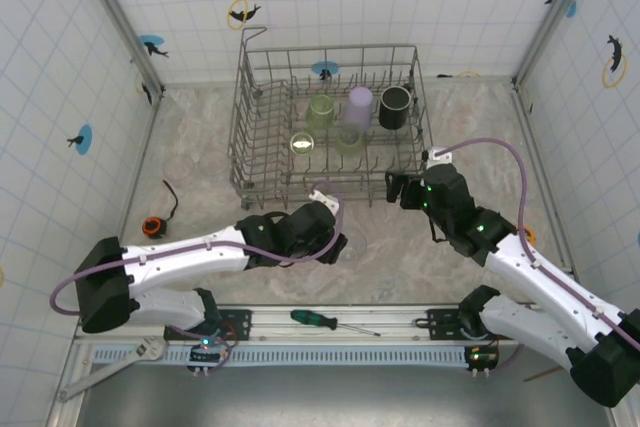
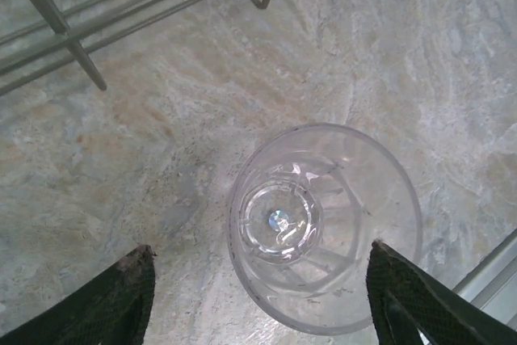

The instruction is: Load the cups into the dish rack

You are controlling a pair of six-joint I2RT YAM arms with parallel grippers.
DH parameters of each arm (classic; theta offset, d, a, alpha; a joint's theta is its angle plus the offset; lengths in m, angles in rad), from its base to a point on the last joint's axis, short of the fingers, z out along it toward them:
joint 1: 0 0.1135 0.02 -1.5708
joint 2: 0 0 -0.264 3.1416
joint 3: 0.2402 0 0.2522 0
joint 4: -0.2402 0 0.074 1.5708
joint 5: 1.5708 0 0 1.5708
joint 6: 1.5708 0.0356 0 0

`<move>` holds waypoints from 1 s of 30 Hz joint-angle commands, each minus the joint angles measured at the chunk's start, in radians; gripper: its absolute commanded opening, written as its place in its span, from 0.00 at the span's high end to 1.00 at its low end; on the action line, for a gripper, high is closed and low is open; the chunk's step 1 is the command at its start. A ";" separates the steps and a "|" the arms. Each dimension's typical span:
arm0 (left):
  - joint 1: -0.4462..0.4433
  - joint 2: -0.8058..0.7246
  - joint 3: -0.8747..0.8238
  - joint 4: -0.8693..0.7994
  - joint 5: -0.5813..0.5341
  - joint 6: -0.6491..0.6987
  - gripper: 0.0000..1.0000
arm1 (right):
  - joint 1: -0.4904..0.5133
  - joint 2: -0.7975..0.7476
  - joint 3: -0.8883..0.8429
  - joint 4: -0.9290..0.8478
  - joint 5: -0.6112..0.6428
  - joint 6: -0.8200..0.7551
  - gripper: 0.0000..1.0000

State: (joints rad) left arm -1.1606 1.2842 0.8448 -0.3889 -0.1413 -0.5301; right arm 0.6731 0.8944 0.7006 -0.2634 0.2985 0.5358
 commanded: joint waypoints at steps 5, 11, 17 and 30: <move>-0.007 0.085 0.007 -0.018 -0.021 -0.018 0.40 | 0.001 -0.016 -0.029 0.000 0.019 0.019 0.00; -0.008 0.157 0.069 -0.055 -0.071 -0.019 0.50 | 0.002 -0.006 -0.016 0.000 0.015 0.012 0.00; -0.008 0.220 0.111 -0.064 -0.070 -0.035 0.59 | 0.001 -0.019 -0.038 0.013 0.014 0.013 0.00; -0.008 0.284 0.159 -0.077 -0.059 -0.079 1.00 | 0.002 -0.070 -0.068 0.025 0.004 0.016 0.00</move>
State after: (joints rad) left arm -1.1633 1.5402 0.9722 -0.4309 -0.1951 -0.6010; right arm 0.6731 0.8467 0.6567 -0.2615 0.2939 0.5465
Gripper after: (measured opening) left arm 0.078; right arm 0.997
